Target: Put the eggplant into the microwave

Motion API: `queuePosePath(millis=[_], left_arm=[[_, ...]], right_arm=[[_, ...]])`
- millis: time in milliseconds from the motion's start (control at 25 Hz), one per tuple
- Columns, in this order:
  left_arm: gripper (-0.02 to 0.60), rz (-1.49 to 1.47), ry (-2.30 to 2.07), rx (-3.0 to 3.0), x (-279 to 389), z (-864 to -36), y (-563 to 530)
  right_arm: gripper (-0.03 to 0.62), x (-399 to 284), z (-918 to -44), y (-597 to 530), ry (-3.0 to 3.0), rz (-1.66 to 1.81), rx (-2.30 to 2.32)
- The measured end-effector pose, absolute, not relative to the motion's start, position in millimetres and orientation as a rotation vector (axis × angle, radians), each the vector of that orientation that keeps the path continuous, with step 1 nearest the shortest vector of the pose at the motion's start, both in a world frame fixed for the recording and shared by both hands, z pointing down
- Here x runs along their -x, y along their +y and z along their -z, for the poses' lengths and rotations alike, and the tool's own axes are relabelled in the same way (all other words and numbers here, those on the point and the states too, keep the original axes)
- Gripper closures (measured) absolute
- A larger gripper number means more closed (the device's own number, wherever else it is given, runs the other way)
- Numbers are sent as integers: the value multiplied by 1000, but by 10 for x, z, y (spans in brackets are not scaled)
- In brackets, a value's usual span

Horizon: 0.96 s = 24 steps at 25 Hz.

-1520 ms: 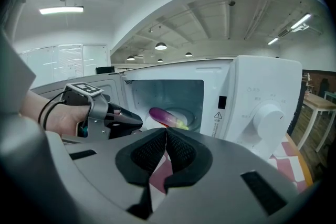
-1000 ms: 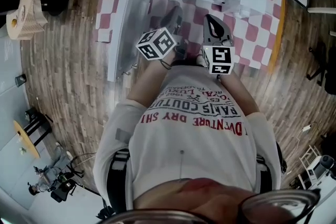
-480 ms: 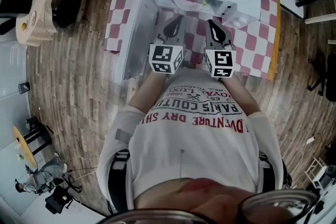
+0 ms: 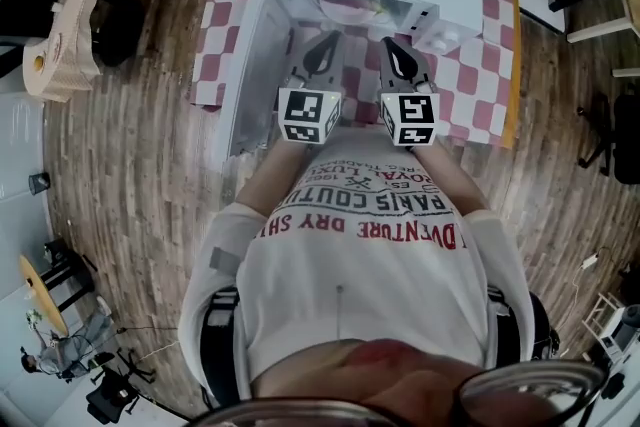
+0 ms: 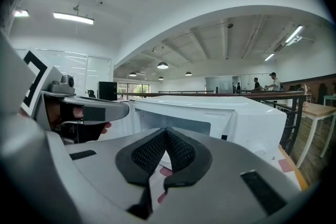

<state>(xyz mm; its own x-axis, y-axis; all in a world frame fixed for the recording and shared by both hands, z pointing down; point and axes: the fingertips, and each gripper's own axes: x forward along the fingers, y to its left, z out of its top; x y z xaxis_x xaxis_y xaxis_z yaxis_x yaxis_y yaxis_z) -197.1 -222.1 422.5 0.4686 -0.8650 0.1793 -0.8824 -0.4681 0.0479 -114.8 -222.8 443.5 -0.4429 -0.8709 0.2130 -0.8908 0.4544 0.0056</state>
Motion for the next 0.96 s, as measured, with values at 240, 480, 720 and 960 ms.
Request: queuePosePath(millis=[240, 480, 720, 960], left_arm=[[551, -170, -1534, -2569, 2002, -4233, -2224], [551, -178, -1511, -2569, 2006, -4268, -2233], [551, -158, -1482, -2545, 2051, -4314, -2207], [551, -157, -1472, -2535, 2106, -4373, -2188]], right_arm=[[569, 1177, -4479, -2208, -2487, -163, -1539], [569, 1201, -4528, -2210, -2467, -174, -1539], [569, 1244, -4579, -2160, -2447, -190, -1534], [569, 1323, -4632, -2109, -2441, -193, -1521]])
